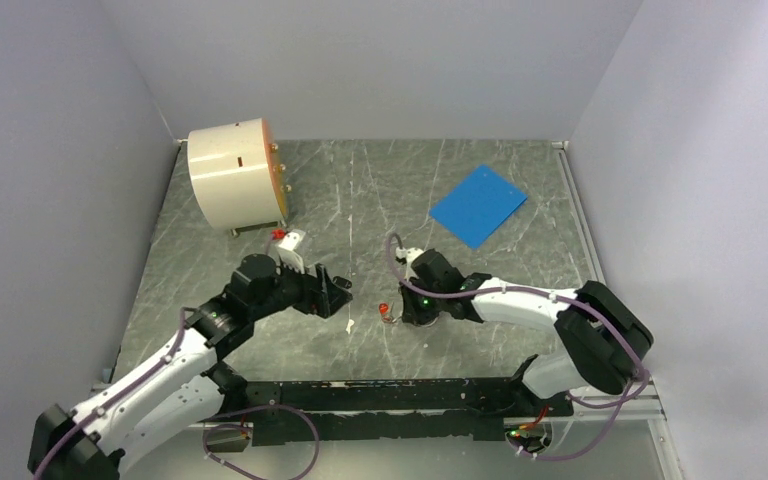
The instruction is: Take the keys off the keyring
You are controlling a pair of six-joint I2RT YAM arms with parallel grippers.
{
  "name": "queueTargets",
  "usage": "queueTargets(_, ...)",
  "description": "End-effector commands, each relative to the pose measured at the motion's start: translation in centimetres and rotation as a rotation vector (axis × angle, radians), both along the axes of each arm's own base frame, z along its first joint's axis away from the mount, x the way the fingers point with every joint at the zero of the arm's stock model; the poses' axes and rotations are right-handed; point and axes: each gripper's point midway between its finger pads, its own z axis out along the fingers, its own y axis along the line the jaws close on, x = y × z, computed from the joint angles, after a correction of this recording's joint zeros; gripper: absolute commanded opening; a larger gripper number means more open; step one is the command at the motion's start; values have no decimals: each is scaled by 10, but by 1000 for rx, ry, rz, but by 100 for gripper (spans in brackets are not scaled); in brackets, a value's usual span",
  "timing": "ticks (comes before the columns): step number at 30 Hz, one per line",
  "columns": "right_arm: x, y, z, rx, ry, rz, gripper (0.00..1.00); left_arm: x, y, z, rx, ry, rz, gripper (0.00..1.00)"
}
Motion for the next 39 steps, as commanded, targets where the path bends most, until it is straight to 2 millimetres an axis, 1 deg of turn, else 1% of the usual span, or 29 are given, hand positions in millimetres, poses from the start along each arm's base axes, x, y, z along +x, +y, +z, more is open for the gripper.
queueTargets(1,11,15,29,193,-30,11,4,16,-25,11,-46,-126,-12,88)
queueTargets(3,13,13,32,223,-27,2,0,20,-34,5,-10,-171,-37,87)
queueTargets(5,14,9,33,242,-16,-5,0,23,-43,0,28,-223,-70,87)
queueTargets(9,18,4,43,272,-34,-19,0,28,-63,-11,102,-330,-147,88)
queueTargets(11,20,2,48,284,-43,-25,0,30,-72,-19,136,-369,-186,88)
queueTargets(13,21,0,50,287,-52,-30,0,31,-79,-31,175,-393,-212,89)
queueTargets(14,21,-1,51,287,-52,-34,0,32,-83,-33,187,-416,-220,89)
queueTargets(16,21,-2,50,286,-49,-38,0,34,-87,-44,222,-446,-232,89)
queueTargets(18,22,-3,50,288,-46,-40,0,35,-90,-49,238,-482,-239,89)
queueTargets(22,22,-3,49,284,-40,-44,0,28,-100,-55,218,-597,-288,88)
queueTargets(27,24,-5,52,275,-45,-55,0,26,-108,-71,242,-658,-315,88)
queueTargets(33,26,-6,54,264,-49,-61,0,32,-121,-79,231,-751,-290,89)
queueTargets(37,26,-6,59,266,-53,-67,0,32,-128,-84,204,-798,-287,89)
queueTargets(39,27,-6,62,269,-58,-70,0,31,-131,-89,200,-806,-295,89)
